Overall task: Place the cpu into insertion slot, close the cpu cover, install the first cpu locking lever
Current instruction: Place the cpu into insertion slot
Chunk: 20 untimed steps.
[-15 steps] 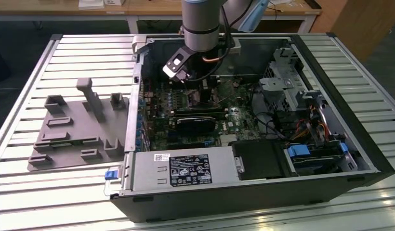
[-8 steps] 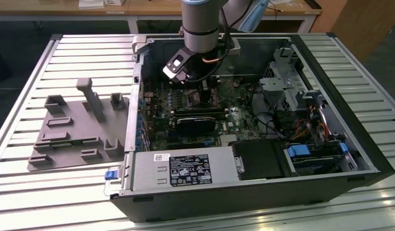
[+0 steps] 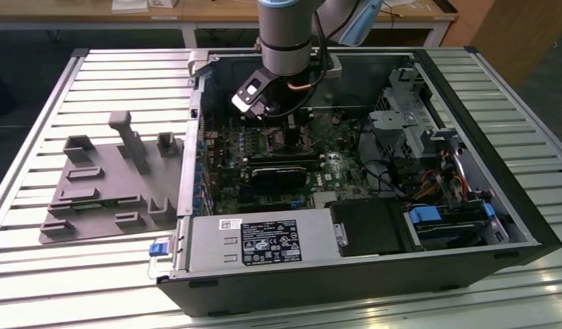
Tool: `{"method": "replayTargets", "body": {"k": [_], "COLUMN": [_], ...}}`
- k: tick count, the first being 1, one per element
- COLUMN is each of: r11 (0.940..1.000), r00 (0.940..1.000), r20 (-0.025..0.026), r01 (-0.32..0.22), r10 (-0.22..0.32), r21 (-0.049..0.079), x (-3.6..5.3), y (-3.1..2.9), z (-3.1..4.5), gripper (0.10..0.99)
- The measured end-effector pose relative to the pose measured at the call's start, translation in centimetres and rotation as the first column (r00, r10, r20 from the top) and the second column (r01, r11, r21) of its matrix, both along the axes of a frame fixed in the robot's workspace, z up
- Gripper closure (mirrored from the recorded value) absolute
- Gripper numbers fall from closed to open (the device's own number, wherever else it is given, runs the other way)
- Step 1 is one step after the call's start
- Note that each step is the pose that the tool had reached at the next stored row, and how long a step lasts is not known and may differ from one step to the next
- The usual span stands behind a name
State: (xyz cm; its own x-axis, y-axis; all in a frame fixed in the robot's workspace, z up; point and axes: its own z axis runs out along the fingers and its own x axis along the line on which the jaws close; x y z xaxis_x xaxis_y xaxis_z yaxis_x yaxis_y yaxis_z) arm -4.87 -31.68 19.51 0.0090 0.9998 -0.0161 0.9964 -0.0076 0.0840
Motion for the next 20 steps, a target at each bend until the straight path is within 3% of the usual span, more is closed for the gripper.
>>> {"method": "replayTargets", "body": {"k": [20], "r11": [1.0000], "r00": [1.0000], "r20": [0.0005], "r01": [0.000], "r10": [0.000], "r21": [0.003], "x": [0.00], "y": [0.01], "z": [-0.32], "gripper": [0.537]}}
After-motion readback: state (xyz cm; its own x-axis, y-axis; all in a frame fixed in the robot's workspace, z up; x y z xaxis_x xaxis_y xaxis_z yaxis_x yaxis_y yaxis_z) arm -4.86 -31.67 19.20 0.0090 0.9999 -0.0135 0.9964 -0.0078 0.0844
